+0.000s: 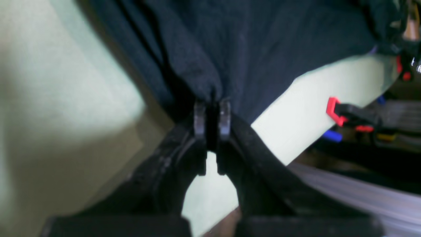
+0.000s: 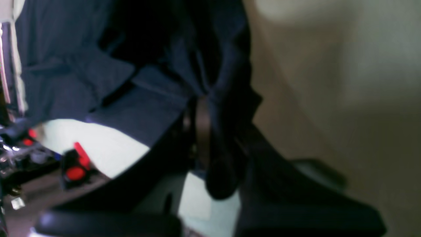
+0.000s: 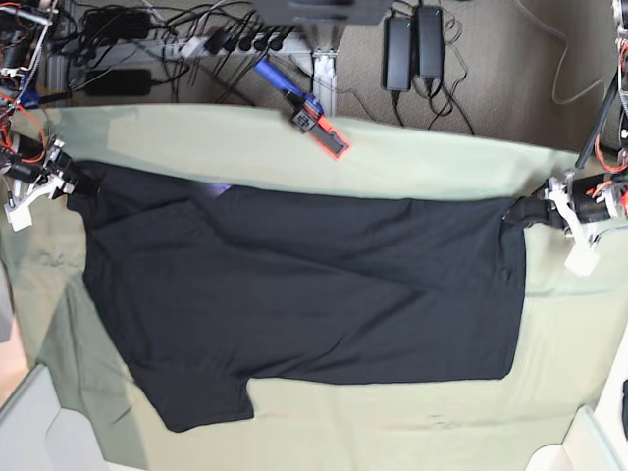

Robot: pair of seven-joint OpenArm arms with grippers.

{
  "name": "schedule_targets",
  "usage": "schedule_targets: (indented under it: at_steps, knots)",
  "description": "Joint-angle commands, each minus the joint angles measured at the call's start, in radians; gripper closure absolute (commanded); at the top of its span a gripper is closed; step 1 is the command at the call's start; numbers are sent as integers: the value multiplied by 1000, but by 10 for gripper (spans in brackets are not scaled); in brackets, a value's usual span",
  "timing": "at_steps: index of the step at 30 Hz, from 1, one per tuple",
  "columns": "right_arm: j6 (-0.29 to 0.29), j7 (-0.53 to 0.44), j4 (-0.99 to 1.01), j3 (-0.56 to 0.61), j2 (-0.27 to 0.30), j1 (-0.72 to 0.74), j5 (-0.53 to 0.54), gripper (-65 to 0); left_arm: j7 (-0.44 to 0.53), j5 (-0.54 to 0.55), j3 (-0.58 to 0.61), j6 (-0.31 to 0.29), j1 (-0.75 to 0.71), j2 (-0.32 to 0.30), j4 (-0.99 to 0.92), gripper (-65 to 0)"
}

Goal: Fold the T-shirt properly
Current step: 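Pull the folded shirt back toward the robot with both grippers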

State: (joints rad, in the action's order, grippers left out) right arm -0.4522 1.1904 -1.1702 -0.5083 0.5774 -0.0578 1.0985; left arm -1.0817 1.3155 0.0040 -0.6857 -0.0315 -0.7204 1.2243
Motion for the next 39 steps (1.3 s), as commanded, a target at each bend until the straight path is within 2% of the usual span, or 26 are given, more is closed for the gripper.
schedule_targets:
  at_steps: [1, 9, 15, 18, 20, 21, 22, 23, 24, 25, 26, 32, 35, 39]
  knots:
    - [-80, 12, -27, -8, 39, -11, -13, 0, 5, 11, -23, -12, 4, -34, 16, 0]
    - [-80, 15, -96, -10, 85, -102, -14, 0, 4, 29, -47, -12, -59, -75, 18, 0]
    - [-80, 14, -100, -10, 93, -117, -23, 0, 6, 37, -47, -12, -69, -75, 18, 0]
    - [-80, 14, -100, -10, 93, -117, -63, 0, 8, 55, -47, -12, -69, -75, 18, 0]
    - [-80, 14, -100, -10, 93, -117, -70, 0, 8, 54, -47, -12, -68, -75, 18, -164]
    - [-79, 13, -100, -10, 93, -117, -70, -18, 7, 53, -47, -12, -69, -75, 18, -249]
    - [-80, 13, -100, -10, 93, -117, -70, -122, 1, 53, -47, -12, -69, -75, 18, -311]
    - [-79, 14, -100, -10, 93, -117, -71, -234, -11, 53, -47, -12, -69, -75, 18, -341]
    - [-80, 14, -100, -10, 93, -117, -71, -328, -17, 53, -47, -12, -69, -75, 18, -344]
    - [-80, 14, -100, -10, 93, -117, -71, -390, -19, 53, -50, -12, -69, -75, 18, -344]
    - [-80, 14, -101, -10, 93, -117, -71, -411, -19, 53, -58, -12, -69, -75, 18, -344]
    - [-79, 10, -143, -71, 93, -117, -89, -409, -28, 76, -227, -12, -69, -83, 21, -344]
    - [-79, 0, -194, -135, 96, -114, -89, -409, -29, 90, -234, -12, -68, -83, 45, -344]
    - [-79, -13, -242, -175, 127, -114, -97, -409, -15, 79, -235, -12, -65, -66, 150, -344]
